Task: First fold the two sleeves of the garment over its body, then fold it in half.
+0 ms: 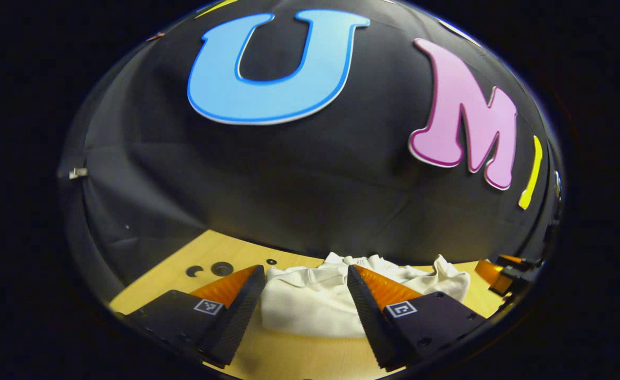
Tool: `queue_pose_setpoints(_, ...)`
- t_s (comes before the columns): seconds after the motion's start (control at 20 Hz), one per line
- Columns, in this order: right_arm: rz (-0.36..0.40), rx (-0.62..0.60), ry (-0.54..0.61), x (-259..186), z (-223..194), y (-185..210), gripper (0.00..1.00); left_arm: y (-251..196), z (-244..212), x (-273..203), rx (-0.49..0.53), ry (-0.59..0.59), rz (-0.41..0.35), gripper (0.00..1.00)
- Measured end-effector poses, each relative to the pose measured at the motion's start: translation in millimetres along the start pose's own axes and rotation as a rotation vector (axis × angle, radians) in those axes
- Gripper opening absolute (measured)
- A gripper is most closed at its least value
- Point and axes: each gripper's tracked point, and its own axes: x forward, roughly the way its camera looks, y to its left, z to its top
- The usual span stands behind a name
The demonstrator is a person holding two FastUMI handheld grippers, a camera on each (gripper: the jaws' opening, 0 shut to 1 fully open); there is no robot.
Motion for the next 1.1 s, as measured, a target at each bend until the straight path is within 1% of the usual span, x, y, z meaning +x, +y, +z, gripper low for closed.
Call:
queue_pose_setpoints(0.05,-0.007,0.001,-0.008,-12,10,-6,0.98,1,8,-17,0.019,-0.009,0.001,0.97)
queue_pose_setpoints(0.1,-0.016,-0.001,-0.015,-25,20,-10,0.98,-5,18,-34,0.014,-0.021,-0.014,0.97)
queue_pose_setpoints(0.2,-0.041,0.000,-0.032,-56,40,-24,0.98,-19,36,-64,-0.007,-0.045,-0.067,0.98)
queue_pose_setpoints(0.25,-0.043,0.013,-0.038,-73,48,-27,0.98,-23,42,-77,0.005,-0.047,-0.098,0.97)
queue_pose_setpoints(0.4,-0.045,0.027,-0.032,-128,66,-34,0.98,-30,57,-130,0.041,-0.047,-0.147,0.97)
queue_pose_setpoints(0.55,-0.055,-0.006,-0.063,-189,88,-44,0.98,-36,70,-180,0.043,-0.067,-0.187,0.97)
queue_pose_setpoints(0.65,-0.053,-0.003,-0.091,-227,95,-41,0.98,-41,75,-212,0.058,-0.078,-0.224,0.97)
queue_pose_setpoints(0.7,-0.052,0.003,-0.108,-245,100,-41,0.98,-41,75,-226,0.070,-0.075,-0.233,0.97)
queue_pose_setpoints(0.8,-0.048,0.013,-0.132,-283,102,-38,0.97,-41,76,-255,0.059,-0.075,-0.244,0.97)
queue_pose_setpoints(0.85,-0.050,0.013,-0.136,-298,101,-37,0.97,-44,76,-270,0.050,-0.079,-0.254,0.97)
queue_pose_setpoints(0.95,-0.029,0.023,-0.129,-328,96,-29,0.97,-37,72,-297,0.041,-0.085,-0.247,0.97)
queue_pose_setpoints(1.05,-0.019,0.029,-0.146,-352,95,-25,0.98,-34,62,-321,0.046,-0.093,-0.261,0.97)
queue_pose_setpoints(1.1,-0.018,0.031,-0.169,-361,96,-25,0.97,-34,56,-331,0.052,-0.100,-0.284,0.97)
